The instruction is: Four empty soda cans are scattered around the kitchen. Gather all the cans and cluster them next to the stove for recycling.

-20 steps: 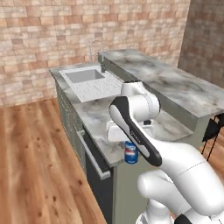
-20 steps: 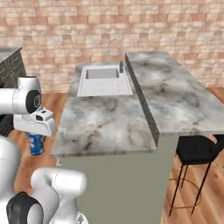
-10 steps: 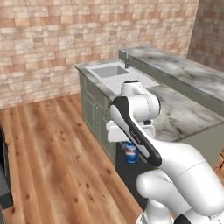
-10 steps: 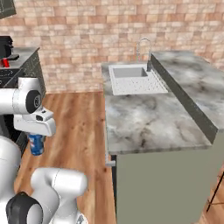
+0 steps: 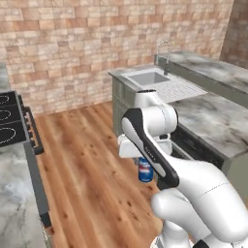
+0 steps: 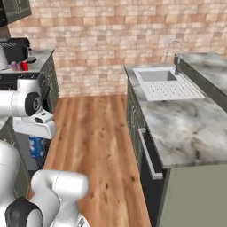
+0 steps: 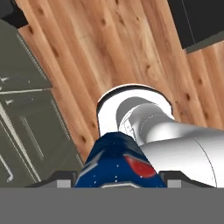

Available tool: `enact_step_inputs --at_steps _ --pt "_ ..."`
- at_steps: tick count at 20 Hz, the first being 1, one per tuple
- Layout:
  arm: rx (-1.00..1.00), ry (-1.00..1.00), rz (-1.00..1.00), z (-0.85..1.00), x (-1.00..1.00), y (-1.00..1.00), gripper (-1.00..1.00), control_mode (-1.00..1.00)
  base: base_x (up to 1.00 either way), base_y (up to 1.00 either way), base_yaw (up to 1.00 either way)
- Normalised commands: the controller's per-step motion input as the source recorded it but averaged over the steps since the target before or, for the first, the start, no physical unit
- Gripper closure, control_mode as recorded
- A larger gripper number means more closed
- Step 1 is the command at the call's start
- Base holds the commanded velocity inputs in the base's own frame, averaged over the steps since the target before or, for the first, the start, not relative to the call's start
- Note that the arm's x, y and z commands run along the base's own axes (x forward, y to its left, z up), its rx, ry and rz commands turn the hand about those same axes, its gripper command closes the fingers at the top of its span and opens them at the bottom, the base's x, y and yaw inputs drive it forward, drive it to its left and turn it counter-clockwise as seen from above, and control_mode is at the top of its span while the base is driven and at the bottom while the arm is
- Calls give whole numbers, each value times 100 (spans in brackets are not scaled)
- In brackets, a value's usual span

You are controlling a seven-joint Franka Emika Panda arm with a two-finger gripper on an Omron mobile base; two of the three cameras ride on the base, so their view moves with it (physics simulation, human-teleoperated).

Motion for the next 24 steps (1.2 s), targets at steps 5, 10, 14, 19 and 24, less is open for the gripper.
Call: enact_step_inputs --at_steps 5,10,14,19,24 --pt "0 0 0 0 0 0 100 100 91 29 1" --pt "0 0 0 0 0 0 100 100 83 -1 4" --pt "0 0 0 0 0 0 100 100 80 27 3" --pt "0 0 0 0 0 0 100 100 99 16 8" --pt "0 0 0 0 0 0 100 100 100 -1 10"
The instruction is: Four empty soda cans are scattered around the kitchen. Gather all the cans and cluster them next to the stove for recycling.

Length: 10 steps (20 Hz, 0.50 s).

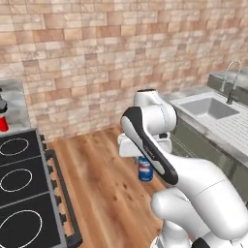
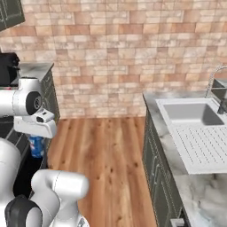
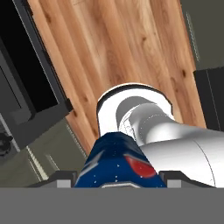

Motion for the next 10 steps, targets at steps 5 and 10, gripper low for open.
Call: enact_step_inputs --at_steps 5,10 --pt "0 0 0 0 0 0 100 100 100 -7 11" --pt "0 0 0 0 0 0 100 100 97 -12 17"
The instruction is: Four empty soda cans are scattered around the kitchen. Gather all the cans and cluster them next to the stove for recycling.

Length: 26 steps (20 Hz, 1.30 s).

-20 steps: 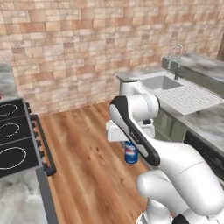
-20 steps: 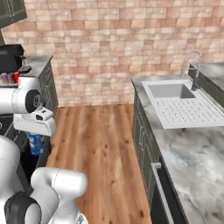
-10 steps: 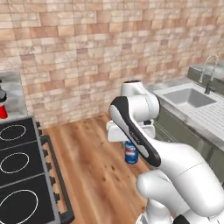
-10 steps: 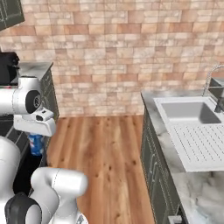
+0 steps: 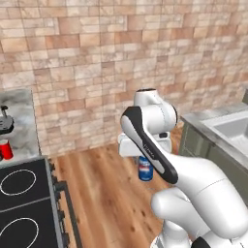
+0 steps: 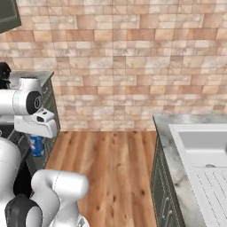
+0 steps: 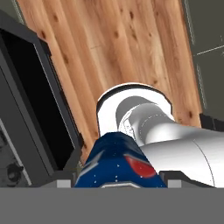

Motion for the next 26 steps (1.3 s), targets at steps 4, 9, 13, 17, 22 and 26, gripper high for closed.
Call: enact_step_inputs --at_steps 4,9,13,17,22,26 --pt "0 0 0 0 0 0 100 100 91 -11 17" --pt "0 0 0 0 0 0 100 100 83 -2 27" --pt "0 0 0 0 0 0 100 100 69 0 36" --pt "0 0 0 0 0 0 100 100 53 0 40" --pt "0 0 0 0 0 0 100 100 45 -18 32" --pt "0 0 0 0 0 0 100 100 42 -21 33"
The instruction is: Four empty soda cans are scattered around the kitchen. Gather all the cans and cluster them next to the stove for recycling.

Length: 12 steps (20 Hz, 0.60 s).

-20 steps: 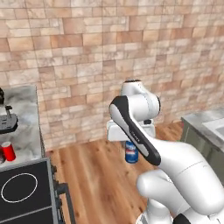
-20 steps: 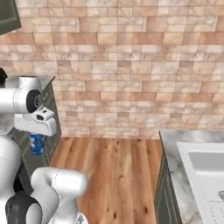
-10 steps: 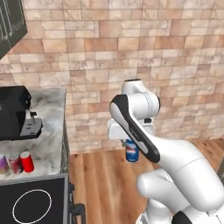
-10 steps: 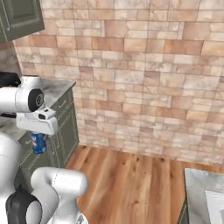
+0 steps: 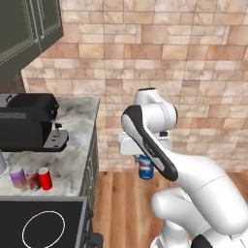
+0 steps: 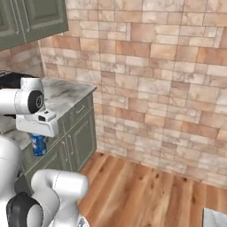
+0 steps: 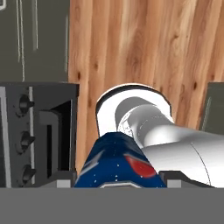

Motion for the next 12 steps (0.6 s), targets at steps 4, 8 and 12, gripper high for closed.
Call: enact_step_inputs --at_steps 4,8,12 --pt "0 0 0 0 0 0 100 100 35 -6 42" --pt "0 0 0 0 0 0 100 100 12 0 50" --pt "0 0 0 0 0 0 100 100 3 0 50"
